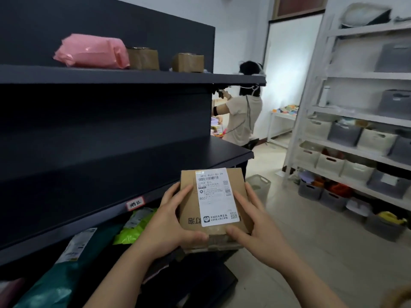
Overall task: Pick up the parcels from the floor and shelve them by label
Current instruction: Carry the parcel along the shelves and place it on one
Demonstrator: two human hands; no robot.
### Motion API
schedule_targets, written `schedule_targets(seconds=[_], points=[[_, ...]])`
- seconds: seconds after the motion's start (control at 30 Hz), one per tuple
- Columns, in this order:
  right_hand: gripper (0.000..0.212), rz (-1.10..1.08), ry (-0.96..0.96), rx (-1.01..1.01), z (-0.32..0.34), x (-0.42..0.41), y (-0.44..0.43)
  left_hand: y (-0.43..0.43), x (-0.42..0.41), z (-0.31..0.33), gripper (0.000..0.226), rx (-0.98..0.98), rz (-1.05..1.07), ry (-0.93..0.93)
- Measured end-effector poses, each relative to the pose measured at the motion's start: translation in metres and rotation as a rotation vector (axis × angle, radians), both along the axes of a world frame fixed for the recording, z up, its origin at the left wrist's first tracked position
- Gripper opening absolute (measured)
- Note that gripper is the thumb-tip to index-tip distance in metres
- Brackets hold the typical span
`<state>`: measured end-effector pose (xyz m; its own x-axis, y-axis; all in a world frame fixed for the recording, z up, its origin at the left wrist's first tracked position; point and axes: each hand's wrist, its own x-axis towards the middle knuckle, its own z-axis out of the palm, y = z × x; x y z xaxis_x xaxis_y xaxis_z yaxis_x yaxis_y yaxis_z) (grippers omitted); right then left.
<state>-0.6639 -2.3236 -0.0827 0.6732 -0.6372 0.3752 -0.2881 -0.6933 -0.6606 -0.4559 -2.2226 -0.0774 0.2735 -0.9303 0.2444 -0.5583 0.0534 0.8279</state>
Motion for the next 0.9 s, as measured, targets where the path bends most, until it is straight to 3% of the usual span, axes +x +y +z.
schedule_targets(seconds=[0.33,0.9], points=[[0.077,0.28,-0.066,-0.058,0.055,0.036,-0.064,-0.02,0.009,0.052,0.118,-0.088,0.244,-0.035],[0.076,0.478,-0.078,0.033,0.09,0.162,-0.103,-0.018,0.104,0.094,0.115,-0.038,0.439,-0.056]])
